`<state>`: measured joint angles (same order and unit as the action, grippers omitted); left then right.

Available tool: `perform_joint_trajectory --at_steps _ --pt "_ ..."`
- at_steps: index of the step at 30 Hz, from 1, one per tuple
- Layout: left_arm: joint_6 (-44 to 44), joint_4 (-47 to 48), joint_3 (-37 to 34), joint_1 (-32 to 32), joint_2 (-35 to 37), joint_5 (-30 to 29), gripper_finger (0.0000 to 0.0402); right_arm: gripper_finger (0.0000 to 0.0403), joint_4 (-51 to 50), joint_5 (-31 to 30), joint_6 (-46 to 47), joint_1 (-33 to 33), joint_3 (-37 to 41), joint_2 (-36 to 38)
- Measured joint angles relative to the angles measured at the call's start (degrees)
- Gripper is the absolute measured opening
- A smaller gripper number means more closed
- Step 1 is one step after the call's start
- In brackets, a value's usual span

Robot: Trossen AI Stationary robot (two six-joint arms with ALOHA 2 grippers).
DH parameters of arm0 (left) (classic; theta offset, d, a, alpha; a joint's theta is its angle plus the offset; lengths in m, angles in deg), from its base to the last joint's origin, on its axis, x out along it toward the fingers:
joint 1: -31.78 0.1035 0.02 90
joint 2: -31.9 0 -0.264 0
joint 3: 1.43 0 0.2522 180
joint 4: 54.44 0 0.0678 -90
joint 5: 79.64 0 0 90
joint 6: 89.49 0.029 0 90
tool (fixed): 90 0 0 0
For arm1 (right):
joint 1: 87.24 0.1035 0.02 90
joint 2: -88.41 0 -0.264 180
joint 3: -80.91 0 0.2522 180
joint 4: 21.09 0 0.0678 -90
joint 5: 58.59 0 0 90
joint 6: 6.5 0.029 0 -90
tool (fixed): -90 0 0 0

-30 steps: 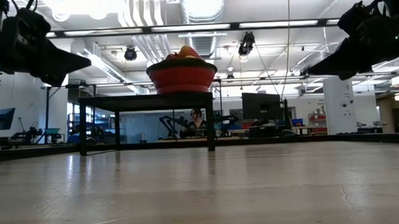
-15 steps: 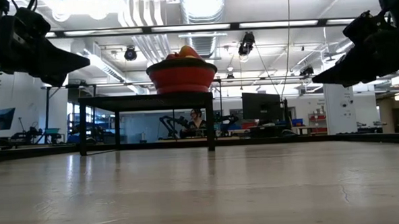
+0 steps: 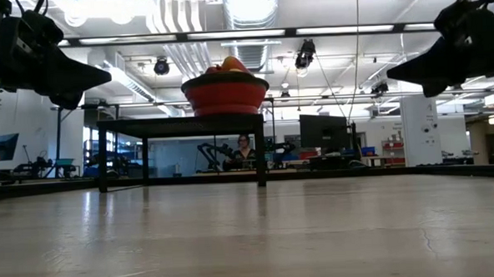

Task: Pick & Place Fruit
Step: Return to Home Position

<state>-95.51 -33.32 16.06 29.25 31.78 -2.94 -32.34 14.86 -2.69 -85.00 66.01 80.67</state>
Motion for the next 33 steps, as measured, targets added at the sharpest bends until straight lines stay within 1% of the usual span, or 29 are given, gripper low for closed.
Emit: perform_joint_trajectory --at_steps 4,11,33 --pt "0.0 -0.1 0.0 0.0 0.0 0.0 0.0019 0.0008 -0.1 0.1 3.5 0.0 0.0 -0.2" --pt "0.0 -0.1 0.0 0.0 0.0 0.0 0.0025 0.0008 -0.4 0.1 3.5 0.0 0.0 -0.3" --pt "0.0 -0.1 -0.1 0.0 0.0 0.0 0.0026 0.0009 -0.5 0.0 3.6 0.0 0.0 -0.3"
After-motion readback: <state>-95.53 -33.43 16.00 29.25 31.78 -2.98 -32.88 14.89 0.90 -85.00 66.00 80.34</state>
